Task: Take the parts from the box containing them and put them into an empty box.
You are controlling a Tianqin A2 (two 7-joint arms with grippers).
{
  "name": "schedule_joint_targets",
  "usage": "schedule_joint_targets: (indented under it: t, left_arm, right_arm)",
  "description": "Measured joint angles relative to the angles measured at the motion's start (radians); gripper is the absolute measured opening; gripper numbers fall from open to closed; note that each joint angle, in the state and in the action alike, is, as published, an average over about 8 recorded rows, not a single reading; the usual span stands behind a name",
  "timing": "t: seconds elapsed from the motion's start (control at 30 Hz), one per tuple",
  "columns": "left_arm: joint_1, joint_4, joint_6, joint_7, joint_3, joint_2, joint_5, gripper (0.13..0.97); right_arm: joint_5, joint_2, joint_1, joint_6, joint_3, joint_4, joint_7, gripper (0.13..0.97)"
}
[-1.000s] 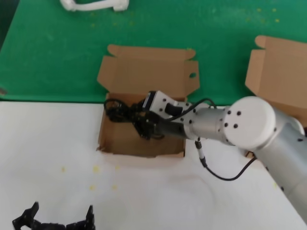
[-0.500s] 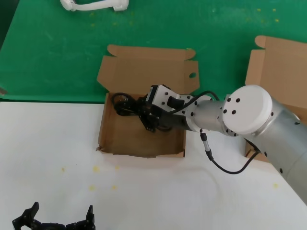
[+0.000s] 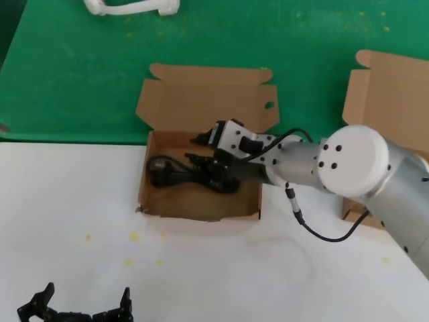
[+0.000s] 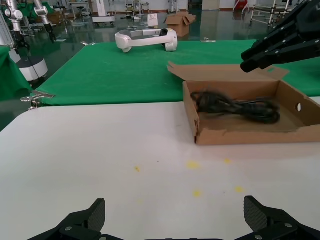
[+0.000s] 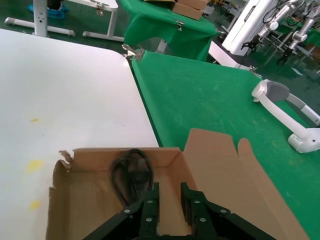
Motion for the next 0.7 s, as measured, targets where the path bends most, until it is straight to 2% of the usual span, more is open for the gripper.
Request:
schedule_joint_targets:
  t: [0.33,0.57,0.7]
  left_arm:
    - [0.000,0.000,0.000,0.000,0.000,0.000,0.000,0.966]
    - [0.000,0.000,0.000,0.000,0.000,0.000,0.000,0.966]
    - [0.000,0.000,0.000,0.000,0.000,0.000,0.000,0.966]
  right_arm:
    - [-0.136,0.111,-0.087,-0.023,0.067,0.243,0.189,0.315]
    - [-0.188,0.200,-0.196,0.006,0.203,0.437,0.319,0.449]
    - [-0.199,0.247,-0.272,0.037,0.296,0.516,0.369,0.449]
